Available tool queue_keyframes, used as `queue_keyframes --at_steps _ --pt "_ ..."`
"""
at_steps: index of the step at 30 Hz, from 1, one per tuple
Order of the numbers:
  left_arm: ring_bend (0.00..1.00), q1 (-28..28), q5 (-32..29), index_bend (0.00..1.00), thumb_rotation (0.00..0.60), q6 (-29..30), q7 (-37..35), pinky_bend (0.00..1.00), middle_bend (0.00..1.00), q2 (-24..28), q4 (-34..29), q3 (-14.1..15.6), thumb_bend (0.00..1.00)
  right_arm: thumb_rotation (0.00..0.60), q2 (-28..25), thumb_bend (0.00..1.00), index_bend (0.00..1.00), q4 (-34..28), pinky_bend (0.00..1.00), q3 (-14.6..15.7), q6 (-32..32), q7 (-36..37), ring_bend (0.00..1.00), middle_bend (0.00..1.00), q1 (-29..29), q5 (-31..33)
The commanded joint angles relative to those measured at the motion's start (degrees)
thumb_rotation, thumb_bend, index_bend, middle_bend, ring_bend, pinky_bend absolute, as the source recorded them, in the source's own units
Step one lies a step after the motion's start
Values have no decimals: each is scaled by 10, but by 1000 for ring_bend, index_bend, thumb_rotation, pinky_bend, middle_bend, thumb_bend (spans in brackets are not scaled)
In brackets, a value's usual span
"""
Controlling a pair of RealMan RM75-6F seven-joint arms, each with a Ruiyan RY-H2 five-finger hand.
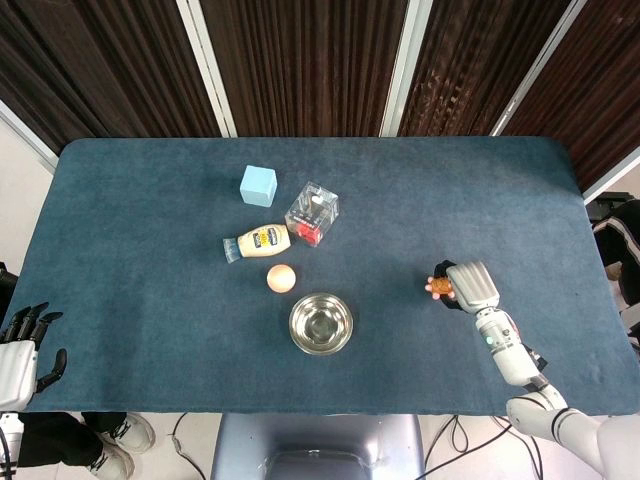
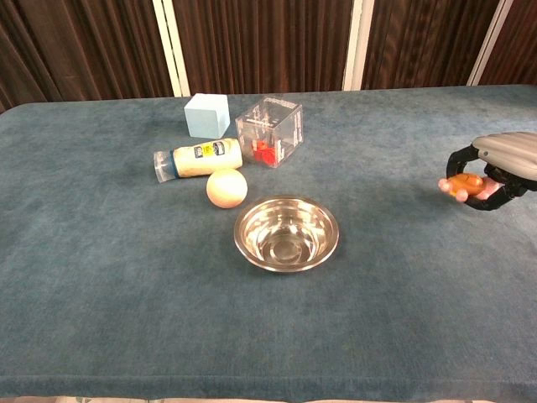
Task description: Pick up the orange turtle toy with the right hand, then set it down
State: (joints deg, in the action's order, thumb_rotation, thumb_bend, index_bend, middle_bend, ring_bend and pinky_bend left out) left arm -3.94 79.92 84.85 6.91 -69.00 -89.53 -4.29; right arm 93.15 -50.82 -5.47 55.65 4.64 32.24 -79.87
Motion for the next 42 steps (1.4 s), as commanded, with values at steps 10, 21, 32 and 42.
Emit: queue_keyframes --at_steps 10,21,32,42 --pt "93 0 1 237 600 1 2 296 118 0 -3 0 441 600 -85 21 0 -159 855 11 50 -53 893 260 -38 -4" --pt "92 5 8 237 600 15 9 296 118 4 -10 1 440 600 -218 17 307 -383 447 44 214 -142 378 246 -138 -51" --pt "92 1 12 237 600 19 36 297 118 8 -29 -2 441 600 -241 16 119 -327 160 78 357 -58 96 105 -234 -118" --pt "92 1 17 237 600 21 43 297 118 11 -34 0 441 600 -237 13 11 -316 154 67 363 -47 76 79 -242 -130"
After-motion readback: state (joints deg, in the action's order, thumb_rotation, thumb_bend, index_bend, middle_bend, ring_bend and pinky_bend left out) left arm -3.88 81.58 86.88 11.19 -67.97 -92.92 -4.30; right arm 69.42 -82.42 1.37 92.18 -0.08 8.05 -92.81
